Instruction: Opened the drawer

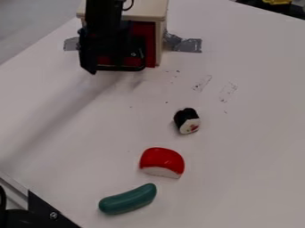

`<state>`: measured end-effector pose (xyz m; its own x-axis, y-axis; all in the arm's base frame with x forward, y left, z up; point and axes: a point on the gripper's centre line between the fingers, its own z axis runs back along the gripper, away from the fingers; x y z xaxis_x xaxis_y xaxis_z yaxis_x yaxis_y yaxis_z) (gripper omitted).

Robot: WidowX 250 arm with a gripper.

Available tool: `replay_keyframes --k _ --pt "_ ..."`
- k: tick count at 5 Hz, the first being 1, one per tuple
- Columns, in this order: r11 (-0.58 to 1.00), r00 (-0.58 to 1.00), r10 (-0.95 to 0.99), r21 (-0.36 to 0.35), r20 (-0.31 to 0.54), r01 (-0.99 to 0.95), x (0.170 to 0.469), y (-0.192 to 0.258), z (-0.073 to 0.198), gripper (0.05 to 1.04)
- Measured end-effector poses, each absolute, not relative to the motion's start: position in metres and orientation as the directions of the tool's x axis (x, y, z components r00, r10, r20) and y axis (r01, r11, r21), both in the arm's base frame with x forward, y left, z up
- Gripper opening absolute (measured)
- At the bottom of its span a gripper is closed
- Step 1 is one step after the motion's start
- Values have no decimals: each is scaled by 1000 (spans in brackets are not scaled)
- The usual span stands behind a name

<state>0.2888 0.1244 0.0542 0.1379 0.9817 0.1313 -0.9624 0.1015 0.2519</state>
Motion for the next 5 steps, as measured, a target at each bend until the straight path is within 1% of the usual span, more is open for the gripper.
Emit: replay_keyframes --k 1,2,4,5 --pt "21 65 979 224 192 -974 275 126 57 998" --pt "-5 39 979 215 200 -977 269 124 52 998" --pt "-9 30 979 188 202 -982 275 125 55 998" --pt "-16 17 978 156 209 -988 286 127 64 998"
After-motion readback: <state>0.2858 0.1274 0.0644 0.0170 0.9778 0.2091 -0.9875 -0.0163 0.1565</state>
